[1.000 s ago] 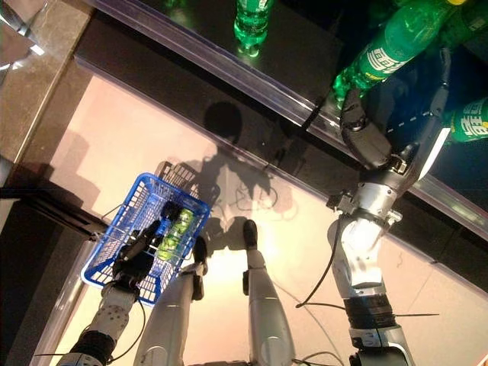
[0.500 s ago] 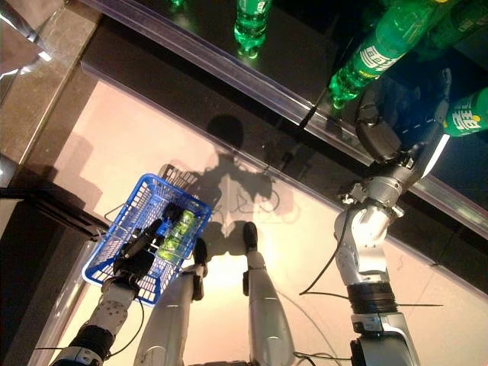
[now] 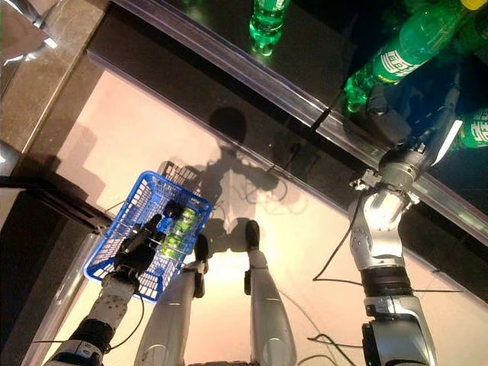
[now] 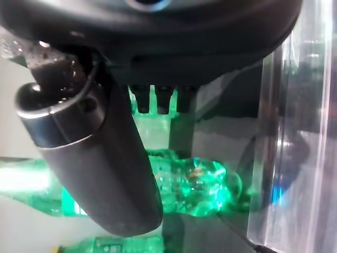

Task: Pick up the drink and place into the basket.

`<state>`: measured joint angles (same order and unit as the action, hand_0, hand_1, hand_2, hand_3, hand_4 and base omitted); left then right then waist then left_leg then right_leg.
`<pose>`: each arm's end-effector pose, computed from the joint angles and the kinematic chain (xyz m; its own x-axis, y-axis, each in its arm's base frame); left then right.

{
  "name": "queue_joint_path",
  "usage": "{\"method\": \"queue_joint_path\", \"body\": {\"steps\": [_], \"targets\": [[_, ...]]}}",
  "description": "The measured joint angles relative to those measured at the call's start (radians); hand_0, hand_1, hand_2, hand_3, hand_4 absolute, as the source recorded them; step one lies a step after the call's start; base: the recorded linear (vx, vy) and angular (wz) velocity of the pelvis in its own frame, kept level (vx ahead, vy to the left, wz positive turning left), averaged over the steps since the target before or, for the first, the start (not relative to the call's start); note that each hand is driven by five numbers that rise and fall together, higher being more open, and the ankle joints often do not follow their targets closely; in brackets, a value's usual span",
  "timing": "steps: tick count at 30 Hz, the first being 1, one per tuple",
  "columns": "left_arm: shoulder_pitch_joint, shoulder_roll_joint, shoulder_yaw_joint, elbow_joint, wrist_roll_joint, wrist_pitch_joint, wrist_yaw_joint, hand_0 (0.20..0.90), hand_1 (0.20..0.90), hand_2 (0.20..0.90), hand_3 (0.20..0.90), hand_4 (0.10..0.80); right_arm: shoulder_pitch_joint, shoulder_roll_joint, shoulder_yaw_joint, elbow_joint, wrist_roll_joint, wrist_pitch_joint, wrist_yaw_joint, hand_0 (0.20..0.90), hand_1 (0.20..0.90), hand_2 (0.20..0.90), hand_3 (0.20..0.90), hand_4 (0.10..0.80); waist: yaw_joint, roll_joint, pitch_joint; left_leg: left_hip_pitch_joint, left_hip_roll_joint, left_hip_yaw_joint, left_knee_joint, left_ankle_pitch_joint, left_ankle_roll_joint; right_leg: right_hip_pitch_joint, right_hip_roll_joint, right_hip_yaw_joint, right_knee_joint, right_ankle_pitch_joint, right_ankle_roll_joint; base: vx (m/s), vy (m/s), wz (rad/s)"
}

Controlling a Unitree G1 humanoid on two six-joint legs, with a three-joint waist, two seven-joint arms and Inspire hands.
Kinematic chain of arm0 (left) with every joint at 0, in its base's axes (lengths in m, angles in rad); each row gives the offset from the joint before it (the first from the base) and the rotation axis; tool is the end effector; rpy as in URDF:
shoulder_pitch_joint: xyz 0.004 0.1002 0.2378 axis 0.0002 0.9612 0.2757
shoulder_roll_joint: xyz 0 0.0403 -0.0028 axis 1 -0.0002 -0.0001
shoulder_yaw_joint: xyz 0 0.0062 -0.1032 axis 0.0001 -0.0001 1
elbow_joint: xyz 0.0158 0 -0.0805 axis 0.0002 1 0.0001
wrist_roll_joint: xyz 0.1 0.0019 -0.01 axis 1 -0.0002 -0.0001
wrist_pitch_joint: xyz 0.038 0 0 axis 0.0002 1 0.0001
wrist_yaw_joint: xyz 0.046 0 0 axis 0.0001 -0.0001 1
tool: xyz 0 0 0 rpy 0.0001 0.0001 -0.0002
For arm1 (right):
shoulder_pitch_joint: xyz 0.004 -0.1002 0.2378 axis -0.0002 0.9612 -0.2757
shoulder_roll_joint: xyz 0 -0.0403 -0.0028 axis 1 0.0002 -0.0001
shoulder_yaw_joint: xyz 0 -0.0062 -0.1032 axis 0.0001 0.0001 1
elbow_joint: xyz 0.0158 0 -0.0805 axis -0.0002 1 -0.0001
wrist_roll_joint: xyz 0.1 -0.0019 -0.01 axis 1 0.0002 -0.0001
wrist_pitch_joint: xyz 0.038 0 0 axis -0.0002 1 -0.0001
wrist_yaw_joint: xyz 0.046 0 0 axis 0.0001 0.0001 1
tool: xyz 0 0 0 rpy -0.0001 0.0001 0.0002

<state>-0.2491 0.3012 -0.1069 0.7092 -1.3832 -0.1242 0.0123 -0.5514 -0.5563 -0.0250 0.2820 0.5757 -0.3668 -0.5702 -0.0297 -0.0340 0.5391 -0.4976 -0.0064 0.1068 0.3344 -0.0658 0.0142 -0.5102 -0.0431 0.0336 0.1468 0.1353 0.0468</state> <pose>0.2285 0.2174 -0.0168 0.9023 0.1717 -0.3955 -0.4259 0.4971 -0.7559 0.2863 -0.2438 0.1794 0.6589 -0.5675 0.4938 0.4258 0.8225 0.3771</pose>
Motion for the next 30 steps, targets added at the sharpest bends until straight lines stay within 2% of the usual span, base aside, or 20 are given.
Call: {"method": "queue_joint_path", "body": {"steps": [16, 30], "targets": [[-0.034, 0.016, -0.005, 0.024, -0.009, 0.027, -0.005, 0.300, 0.300, 0.300, 0.200, 0.100, -0.097, -0.039, 0.007, 0.119, 0.048, 0.026, 0.057, 0.900, 0.900, 0.900, 0.900, 0.800, 0.004, 0.000, 0.000, -0.014, -0.005, -0.008, -0.001, 0.005, 0.002, -0.016, -0.006, -0.006, 0.013, -0.007, 0.002, 0.008, 0.006, 0.01], [-0.049, 0.020, -0.038, 0.025, -0.013, 0.028, -0.008, 0.300, 0.300, 0.300, 0.200, 0.100, -0.157, -0.041, 0.015, 0.151, 0.055, 0.065, 0.067, 0.900, 0.900, 0.900, 0.900, 0.800, 0.026, 0.002, 0.001, -0.026, -0.023, -0.016, 0.001, 0.008, 0.006, -0.063, -0.023, -0.010, 0.099, -0.052, 0.006, -0.002, 0.010, 0.03]]}}
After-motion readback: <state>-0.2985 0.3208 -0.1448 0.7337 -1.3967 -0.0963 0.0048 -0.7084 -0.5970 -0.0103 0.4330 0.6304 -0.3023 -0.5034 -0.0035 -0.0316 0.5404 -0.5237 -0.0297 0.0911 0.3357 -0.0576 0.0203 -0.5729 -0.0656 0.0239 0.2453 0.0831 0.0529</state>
